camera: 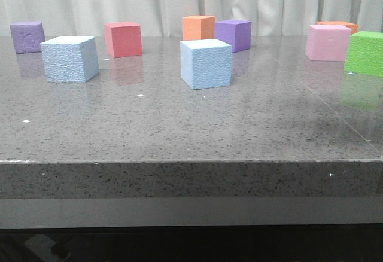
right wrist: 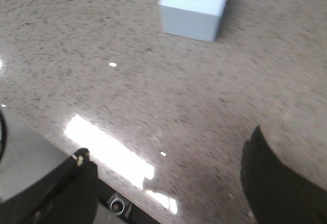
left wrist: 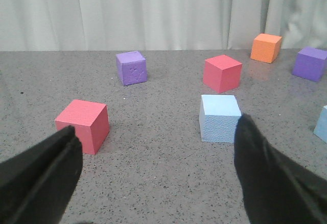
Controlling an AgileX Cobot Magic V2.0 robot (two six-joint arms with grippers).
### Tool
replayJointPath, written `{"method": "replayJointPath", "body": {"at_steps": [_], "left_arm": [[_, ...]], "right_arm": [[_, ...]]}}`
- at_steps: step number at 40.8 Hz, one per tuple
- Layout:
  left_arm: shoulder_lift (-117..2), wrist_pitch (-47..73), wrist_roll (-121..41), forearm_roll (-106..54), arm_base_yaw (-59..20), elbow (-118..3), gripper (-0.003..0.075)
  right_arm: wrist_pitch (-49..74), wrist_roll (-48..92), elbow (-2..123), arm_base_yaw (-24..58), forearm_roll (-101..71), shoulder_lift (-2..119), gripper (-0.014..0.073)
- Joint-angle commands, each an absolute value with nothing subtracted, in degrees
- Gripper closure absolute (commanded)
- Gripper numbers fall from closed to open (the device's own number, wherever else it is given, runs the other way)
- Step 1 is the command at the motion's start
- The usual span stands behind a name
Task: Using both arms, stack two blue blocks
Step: 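Raise the right gripper away from the placed cube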
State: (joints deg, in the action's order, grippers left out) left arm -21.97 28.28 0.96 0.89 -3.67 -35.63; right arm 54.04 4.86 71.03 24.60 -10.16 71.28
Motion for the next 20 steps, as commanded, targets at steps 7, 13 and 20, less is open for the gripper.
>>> {"method": "replayJointPath", "body": {"at_steps": [7,13,20], "left_arm": [[-22.88,23.52,1.10,0.87,-3.69,-37.22,0.0125],[-22.88,23.52,1.10,0.87,-3.69,-37.22,0.0125],[-22.88,23.52,1.10,0.87,-3.69,-37.22,0.0125]], "right_arm": [[39.94,9.93,58.41,21.23,-11.60,52.60,0.0008],[37.04,11.67,53.23,21.23,-11.61,45.09,0.0008],[36.87,11.67,51.28,21.23,-11.61,40.64,0.0008]]}}
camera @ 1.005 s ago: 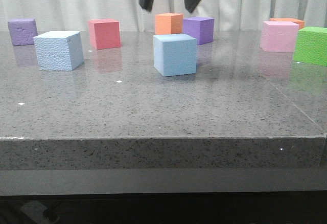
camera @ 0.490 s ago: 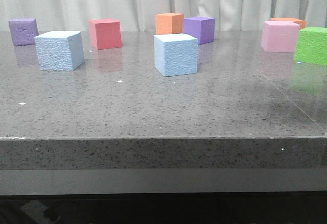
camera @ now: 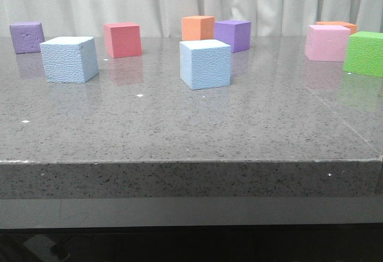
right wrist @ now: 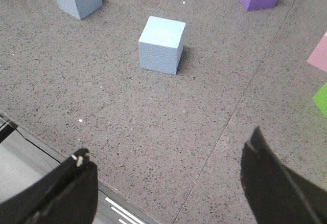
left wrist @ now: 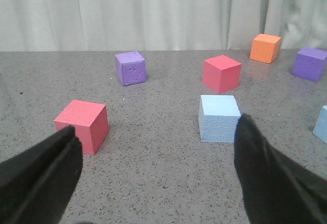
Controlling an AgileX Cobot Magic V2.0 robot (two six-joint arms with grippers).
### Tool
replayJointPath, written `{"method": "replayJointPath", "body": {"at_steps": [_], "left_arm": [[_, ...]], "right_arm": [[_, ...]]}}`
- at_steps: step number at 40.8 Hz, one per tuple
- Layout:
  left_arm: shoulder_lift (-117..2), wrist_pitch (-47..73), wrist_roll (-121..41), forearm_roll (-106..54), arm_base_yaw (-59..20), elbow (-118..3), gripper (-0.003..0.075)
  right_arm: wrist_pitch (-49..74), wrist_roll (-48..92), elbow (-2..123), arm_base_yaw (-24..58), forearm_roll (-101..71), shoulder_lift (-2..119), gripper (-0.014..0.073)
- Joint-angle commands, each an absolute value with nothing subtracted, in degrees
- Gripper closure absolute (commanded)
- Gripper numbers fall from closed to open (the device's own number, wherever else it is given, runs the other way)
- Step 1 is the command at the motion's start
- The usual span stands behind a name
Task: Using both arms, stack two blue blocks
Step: 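Raise the right gripper away from the placed cube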
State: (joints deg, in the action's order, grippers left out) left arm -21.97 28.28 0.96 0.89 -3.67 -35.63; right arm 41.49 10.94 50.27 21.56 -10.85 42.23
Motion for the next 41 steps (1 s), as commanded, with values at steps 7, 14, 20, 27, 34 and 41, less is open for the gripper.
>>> {"method": "replayJointPath", "body": {"at_steps": [7,14,20,27,34,41], "left_arm": [[-22.88,23.52,1.10,0.87,-3.69,-37.22,0.0125],[-22.88,23.52,1.10,0.87,-3.69,-37.22,0.0125],[-22.88,23.26,1.10,0.78,-3.69,-37.22,0.0125],[-22.88,18.34,1.10,-1.01,-3.69,-37.22,0.0125],[-22.88,15.06,1.10,-2.13,-3.69,-37.22,0.0124],[-25.09,16.41,1.10,-2.13,-3.69,-41.25,0.0125]], "right_arm": [[36.85,11.67,51.22,21.23,-11.61,40.47,0.0008],[37.25,11.67,51.22,21.23,-11.61,40.47,0.0008],[37.25,11.67,51.22,21.23,-11.61,40.47,0.0008],[37.25,11.67,51.22,21.23,-11.61,40.47,0.0008],[37.25,11.67,51.22,21.23,-11.61,40.47,0.0008],[37.25,11.67,51.22,21.23,-11.61,40.47,0.0008]]}}
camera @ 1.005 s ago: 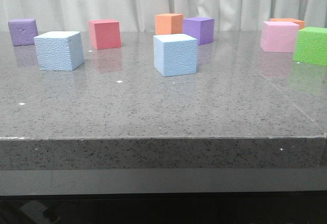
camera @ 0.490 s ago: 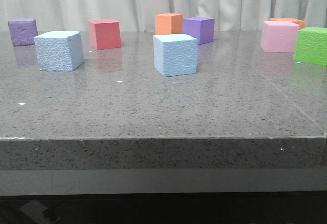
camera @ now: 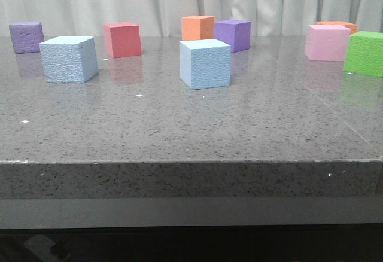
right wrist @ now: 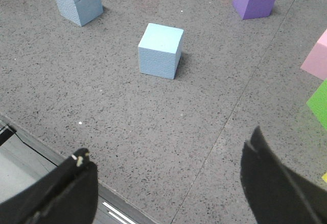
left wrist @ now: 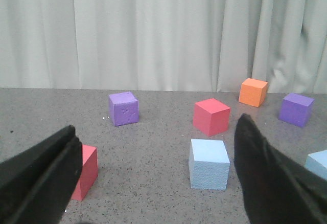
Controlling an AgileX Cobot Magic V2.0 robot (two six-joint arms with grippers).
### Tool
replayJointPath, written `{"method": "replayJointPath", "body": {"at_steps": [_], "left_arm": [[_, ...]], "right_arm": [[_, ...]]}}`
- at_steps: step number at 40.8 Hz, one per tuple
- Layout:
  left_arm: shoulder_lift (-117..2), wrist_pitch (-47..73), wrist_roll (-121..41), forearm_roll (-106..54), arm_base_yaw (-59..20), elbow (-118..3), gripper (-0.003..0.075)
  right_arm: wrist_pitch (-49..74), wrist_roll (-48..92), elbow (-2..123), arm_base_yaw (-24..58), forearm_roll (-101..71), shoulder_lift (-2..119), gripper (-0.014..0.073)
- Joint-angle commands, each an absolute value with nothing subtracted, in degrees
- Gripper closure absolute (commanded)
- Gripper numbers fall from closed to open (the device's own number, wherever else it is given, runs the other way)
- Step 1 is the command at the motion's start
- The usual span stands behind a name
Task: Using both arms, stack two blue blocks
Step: 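Raise the right gripper away from the placed cube, then lower the left gripper onto the other light-blue cube and close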
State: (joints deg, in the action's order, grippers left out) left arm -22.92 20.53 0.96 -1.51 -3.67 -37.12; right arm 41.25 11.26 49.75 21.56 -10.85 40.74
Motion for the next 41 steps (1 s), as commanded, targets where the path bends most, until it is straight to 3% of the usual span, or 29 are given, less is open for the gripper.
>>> {"method": "replayJointPath", "body": {"at_steps": [1,7,19,31,41], "left_arm": [[-25.72,16.69,1.10,-2.13,-3.79,-42.08,0.0125],[-31.82,20.82,0.51,-2.13,-5.30,-48.50,0.0125],[-47.34,28.94,-4.37,-1.65,-16.43,-61.66,0.0125],[-67.85,42.33,-4.37,-1.65,-17.01,-77.67,0.0125],[-82.52,46.56,-4.37,-1.65,-17.01,-87.79,0.0125]], "right_arm": [[37.25,11.67,51.22,21.23,-11.61,40.47,0.0008],[37.25,11.67,51.22,21.23,-11.61,40.47,0.0008],[37.25,11.67,51.22,21.23,-11.61,40.47,0.0008],[37.25,11.67,51.22,21.23,-11.61,40.47,0.0008],[37.25,11.67,51.22,21.23,-11.61,40.47,0.0008]]}}
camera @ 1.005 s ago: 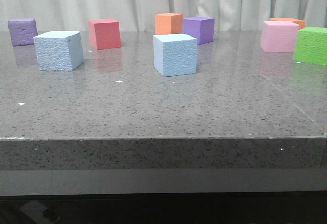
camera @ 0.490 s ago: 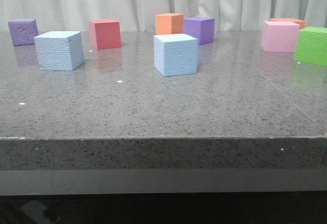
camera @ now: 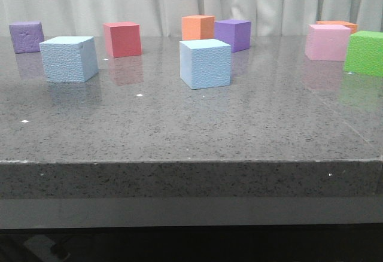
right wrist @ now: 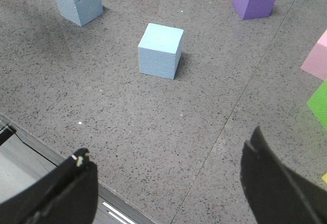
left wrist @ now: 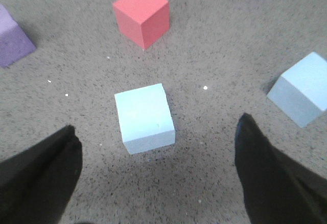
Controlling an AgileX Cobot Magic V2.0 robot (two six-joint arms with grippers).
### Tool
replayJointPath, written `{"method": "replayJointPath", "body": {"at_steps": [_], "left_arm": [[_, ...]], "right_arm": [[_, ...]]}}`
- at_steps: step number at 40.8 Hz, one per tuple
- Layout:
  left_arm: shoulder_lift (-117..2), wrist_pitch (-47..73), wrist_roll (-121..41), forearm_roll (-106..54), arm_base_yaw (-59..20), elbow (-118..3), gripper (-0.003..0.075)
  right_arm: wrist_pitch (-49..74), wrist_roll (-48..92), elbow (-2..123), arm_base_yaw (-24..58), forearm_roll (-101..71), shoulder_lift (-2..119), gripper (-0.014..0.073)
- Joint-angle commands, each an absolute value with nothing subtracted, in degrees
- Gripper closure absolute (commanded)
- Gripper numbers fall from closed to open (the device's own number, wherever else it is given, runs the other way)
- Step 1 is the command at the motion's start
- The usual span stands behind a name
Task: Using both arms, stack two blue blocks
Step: 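Lower the left gripper onto the other light-blue cube and close, then lift the cube with the left gripper over the placed blue cube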
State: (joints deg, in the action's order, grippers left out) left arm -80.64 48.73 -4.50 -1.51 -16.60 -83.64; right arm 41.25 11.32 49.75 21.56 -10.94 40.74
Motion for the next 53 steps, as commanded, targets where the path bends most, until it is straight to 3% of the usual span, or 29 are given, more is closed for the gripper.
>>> {"method": "replayJointPath", "body": {"at_steps": [1,22,43,53], "left_arm": [[-83.96,46.69,-4.37,-1.65,-17.01,-88.61,0.0124],[-102.64,50.68,9.28,6.11,-16.03,-98.91,0.0124],[-108.36,49.15,11.00,5.50,-16.03,-99.04,0.0127],[-108.36,49.15,11.00,4.70,-16.15,-99.04,0.0309]], "right_arm": [[37.25,11.67,51.22,21.23,-11.61,40.47,0.0008],[37.25,11.67,51.22,21.23,-11.61,40.47,0.0008],[37.25,11.67,51.22,21.23,-11.61,40.47,0.0008],[37.25,11.67,51.22,21.23,-11.61,40.47,0.0008]]}}
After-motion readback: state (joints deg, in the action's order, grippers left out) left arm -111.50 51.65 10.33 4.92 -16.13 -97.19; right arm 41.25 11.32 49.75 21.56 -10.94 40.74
